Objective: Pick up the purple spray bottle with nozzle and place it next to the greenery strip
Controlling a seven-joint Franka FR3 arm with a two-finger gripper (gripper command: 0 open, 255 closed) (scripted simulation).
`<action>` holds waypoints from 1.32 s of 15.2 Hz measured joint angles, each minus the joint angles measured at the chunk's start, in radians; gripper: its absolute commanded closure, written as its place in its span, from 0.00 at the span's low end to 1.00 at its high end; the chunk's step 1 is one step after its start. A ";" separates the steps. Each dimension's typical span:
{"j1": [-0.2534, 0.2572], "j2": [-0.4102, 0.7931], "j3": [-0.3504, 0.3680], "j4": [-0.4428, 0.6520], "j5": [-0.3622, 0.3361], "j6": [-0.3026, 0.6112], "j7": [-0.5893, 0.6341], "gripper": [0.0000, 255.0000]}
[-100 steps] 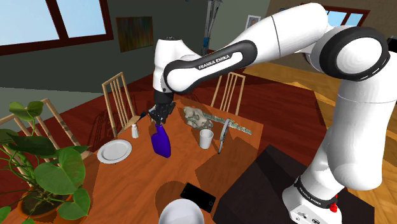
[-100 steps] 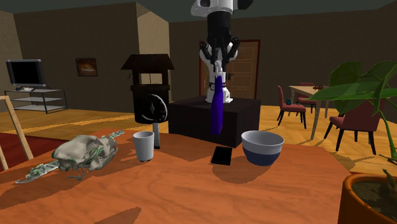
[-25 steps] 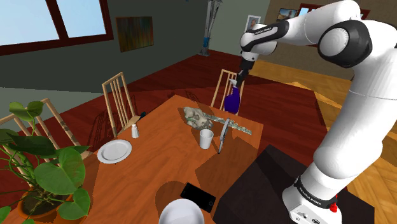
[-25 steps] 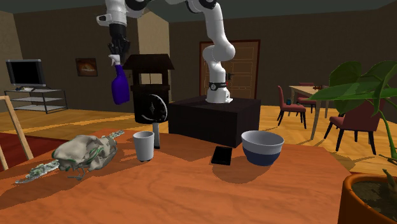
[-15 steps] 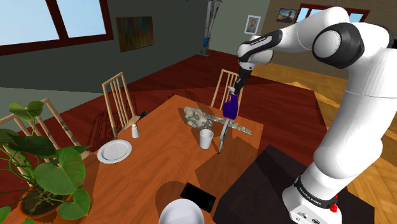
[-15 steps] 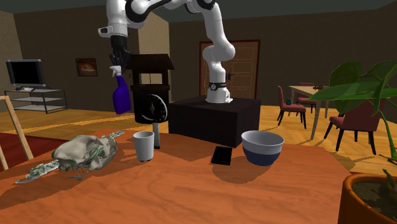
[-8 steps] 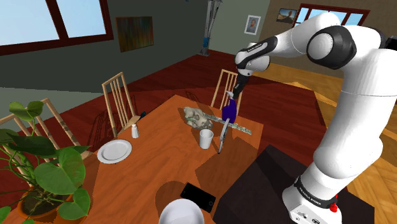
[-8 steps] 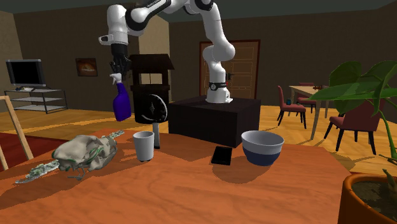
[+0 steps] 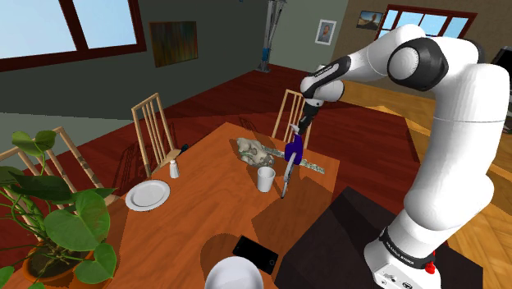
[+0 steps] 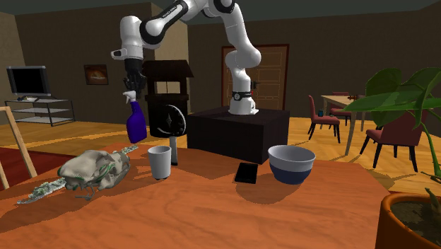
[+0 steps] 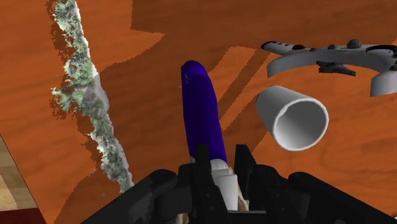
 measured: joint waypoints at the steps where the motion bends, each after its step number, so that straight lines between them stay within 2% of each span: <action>1: -0.001 0.008 0.002 -0.006 0.004 0.013 -0.004 1.00; 20: -0.026 0.187 0.041 -0.015 0.070 0.198 -0.066 1.00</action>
